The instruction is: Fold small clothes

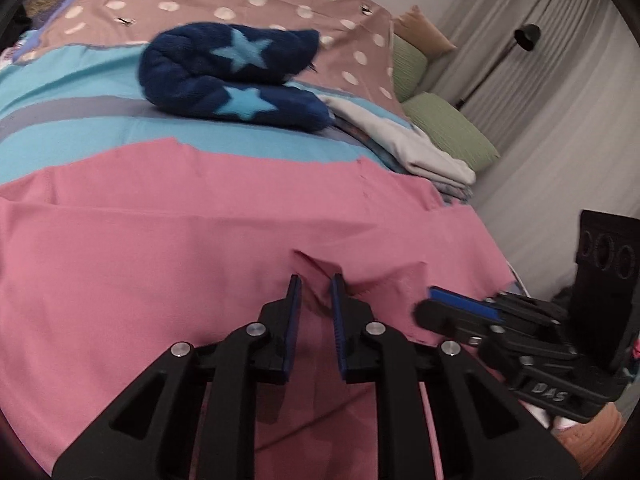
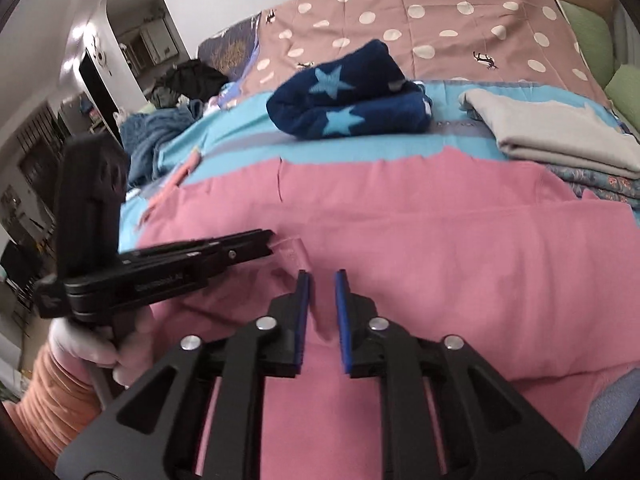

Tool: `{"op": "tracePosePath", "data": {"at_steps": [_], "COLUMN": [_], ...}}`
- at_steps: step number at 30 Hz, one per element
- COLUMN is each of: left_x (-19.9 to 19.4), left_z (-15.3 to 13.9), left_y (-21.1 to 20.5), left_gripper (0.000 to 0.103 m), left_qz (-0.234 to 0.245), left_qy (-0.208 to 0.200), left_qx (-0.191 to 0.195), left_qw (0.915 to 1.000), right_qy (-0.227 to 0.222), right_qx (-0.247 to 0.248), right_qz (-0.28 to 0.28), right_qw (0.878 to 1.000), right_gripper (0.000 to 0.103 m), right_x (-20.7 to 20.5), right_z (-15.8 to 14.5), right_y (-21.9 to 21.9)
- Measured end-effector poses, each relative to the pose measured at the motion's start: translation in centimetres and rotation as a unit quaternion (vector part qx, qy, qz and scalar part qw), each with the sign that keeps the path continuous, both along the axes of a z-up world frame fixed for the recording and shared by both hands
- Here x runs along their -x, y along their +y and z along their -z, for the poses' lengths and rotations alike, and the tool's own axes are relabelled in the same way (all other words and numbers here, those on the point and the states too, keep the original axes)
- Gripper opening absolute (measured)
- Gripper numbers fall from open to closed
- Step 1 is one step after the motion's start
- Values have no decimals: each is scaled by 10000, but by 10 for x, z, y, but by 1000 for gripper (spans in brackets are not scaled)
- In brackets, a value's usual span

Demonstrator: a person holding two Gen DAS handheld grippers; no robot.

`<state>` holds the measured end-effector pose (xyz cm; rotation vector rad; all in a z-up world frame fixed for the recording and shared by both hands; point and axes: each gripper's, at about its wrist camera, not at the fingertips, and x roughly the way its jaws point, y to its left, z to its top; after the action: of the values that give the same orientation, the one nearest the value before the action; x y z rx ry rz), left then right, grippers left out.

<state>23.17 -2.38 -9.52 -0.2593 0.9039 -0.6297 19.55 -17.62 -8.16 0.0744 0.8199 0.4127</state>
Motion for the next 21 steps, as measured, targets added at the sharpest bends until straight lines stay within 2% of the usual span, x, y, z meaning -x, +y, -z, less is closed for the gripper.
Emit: {"op": "tracePosePath", "data": {"at_steps": [2,5,9,10,13,17,18,19,20,21], "left_x": [1,2,-1,-2,-6,-12,-13,-13,-13,-13], "left_z": [1,1,5,7,10,11,11,10,11,13], "left_y": [-4,-7,-7,-8,-10,-17,-20,-21,-27,-27], "left_gripper": [16,22,46,48,48,48,39,7,2,1], "left_qz": [218,339,366,345,278,150,99,67,53,36], "left_qy": [268,436,762,817,894,918,859,765,669,639], "left_qx": [357,532,919,975,1005,975,922,821,626,575], "left_qw": [9988,9971,9922,9913,9905,9909,9920,9937,9958,9963], "right_qy": [60,75,-30,-73,-204,-216,-208,-206,-200,-200], "right_qx": [67,23,116,174,351,302,292,293,276,246], "right_qz": [16,-43,-278,-319,-415,-452,-466,-460,-446,-434], "right_qw": [10000,10000,9995,9993,9983,9983,9983,9983,9984,9986], "right_gripper": [14,14,11,11,10,6,6,6,6,6], "right_x": [2,2,12,13,17,19,18,18,18,18], "right_z": [6,10,11,10,10,11,11,11,11,10], "right_y": [3,6,17,20,27,29,29,30,29,28]}}
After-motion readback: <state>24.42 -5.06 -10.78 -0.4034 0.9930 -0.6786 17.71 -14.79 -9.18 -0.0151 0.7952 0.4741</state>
